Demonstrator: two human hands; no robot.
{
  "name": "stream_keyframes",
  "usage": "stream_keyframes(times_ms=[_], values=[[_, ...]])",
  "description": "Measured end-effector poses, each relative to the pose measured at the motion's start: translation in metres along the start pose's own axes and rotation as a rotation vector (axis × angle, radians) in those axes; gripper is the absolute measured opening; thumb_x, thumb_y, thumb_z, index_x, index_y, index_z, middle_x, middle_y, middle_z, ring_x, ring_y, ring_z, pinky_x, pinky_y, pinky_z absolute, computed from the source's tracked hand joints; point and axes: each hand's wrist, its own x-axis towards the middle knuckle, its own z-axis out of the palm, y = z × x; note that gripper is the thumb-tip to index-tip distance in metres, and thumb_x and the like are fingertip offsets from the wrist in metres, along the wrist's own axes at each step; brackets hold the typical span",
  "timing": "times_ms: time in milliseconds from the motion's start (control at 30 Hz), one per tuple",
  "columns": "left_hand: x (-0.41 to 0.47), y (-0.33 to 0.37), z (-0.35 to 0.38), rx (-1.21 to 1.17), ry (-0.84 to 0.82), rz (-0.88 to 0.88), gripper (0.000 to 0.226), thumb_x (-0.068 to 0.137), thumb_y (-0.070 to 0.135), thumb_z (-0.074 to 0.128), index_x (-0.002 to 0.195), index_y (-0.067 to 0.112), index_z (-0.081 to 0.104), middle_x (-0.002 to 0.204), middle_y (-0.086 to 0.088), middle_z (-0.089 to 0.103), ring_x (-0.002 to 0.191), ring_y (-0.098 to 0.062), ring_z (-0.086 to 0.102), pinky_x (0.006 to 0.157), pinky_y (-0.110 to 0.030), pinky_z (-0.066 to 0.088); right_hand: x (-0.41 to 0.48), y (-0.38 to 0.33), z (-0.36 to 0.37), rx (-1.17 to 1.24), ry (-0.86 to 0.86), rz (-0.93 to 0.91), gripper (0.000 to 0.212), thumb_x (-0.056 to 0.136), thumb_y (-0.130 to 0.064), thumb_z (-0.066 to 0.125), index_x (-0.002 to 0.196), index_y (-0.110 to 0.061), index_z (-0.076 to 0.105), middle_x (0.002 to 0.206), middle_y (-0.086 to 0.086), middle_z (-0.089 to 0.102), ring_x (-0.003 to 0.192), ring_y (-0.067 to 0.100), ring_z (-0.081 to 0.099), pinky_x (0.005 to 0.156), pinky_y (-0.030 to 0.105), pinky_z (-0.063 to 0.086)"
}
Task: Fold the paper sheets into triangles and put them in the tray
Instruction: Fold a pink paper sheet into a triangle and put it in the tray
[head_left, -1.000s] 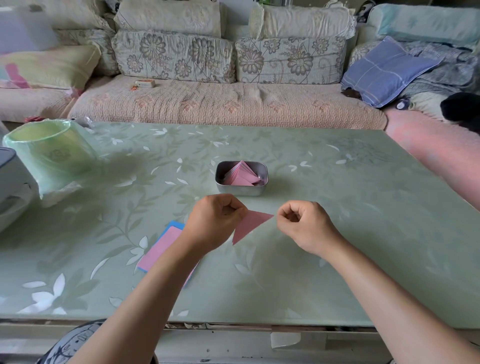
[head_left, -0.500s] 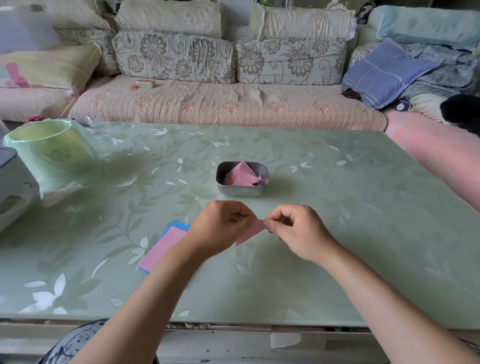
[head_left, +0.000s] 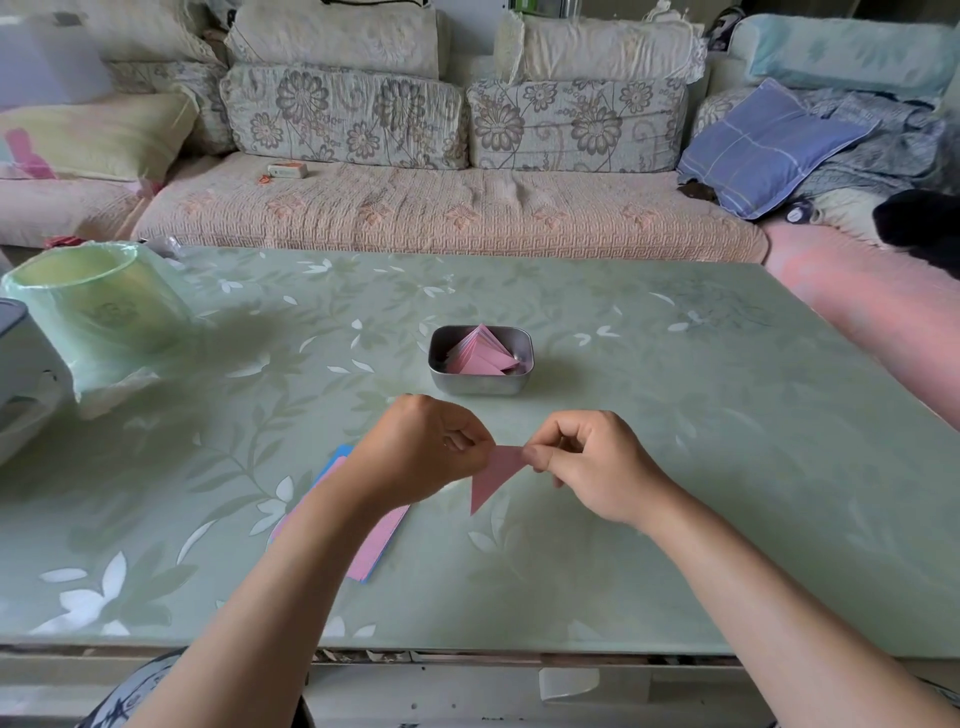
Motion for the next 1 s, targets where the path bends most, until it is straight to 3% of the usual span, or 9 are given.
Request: stream_keyframes(times_ms=[267,433,600,733,867,1000], values=[[0.0,-0.013,-0.017,-0.003,0.056,-0.092,0.015,0.083,0.013,0.07,0.074,0.024,0.076,0.071,0.017,0.073,0.069,0.002,0.069,0.066,-0.012,0.05,0.002,0.005,-0.004,0.018,0.036,0.025,0.025,0.087,-0.018,0.075,0.066,-0.03,0.068,0.06,-0.006,0.064,0.053,0.012,0.057,0.058,0.024,0.044],[0.0,-0.003,0.006,-0.266,0.098,-0.151,0.007,0.088,0.024,0.071,0.087,0.026,0.078,0.084,0.015,0.076,0.083,-0.005,0.072,0.084,-0.036,0.058,0.0,0.005,-0.005,0.145,0.064,0.022,0.015,0.085,-0.021,0.073,0.07,-0.022,0.07,0.067,-0.003,0.069,0.055,0.014,0.057,0.058,0.021,0.045],[0.004,0.003,0.02,-0.453,0.155,-0.266,0.014,0.086,0.017,0.07,0.077,0.025,0.078,0.078,0.0,0.076,0.083,-0.027,0.073,0.086,-0.048,0.058,-0.001,0.006,-0.001,0.193,0.089,0.059,0.021,0.089,-0.015,0.073,0.069,-0.02,0.067,0.06,-0.004,0.06,0.057,0.014,0.055,0.059,0.018,0.042],[0.003,0.0,0.024,-0.321,0.155,-0.226,0.015,0.086,0.021,0.07,0.075,0.028,0.076,0.075,0.012,0.075,0.075,-0.011,0.072,0.079,-0.036,0.059,-0.002,0.008,0.0,0.111,0.063,0.094,0.016,0.089,-0.019,0.072,0.074,-0.02,0.068,0.054,-0.009,0.052,0.055,0.012,0.046,0.055,0.022,0.037],[-0.002,0.003,0.03,-0.134,0.121,-0.088,0.016,0.086,0.023,0.072,0.076,0.035,0.073,0.073,0.024,0.071,0.067,0.007,0.063,0.061,-0.005,0.042,-0.004,0.003,0.005,0.096,0.078,0.028,0.011,0.089,-0.02,0.074,0.079,-0.026,0.071,0.056,-0.02,0.058,0.05,0.001,0.045,0.05,0.013,0.036],[-0.003,0.007,0.04,-0.135,0.141,-0.093,0.007,0.086,0.023,0.072,0.083,0.026,0.077,0.074,0.018,0.072,0.068,0.009,0.063,0.062,-0.003,0.041,-0.004,-0.003,0.008,0.053,0.111,-0.039,0.013,0.088,-0.019,0.073,0.078,-0.028,0.074,0.068,-0.016,0.068,0.059,0.003,0.053,0.058,0.015,0.042]])
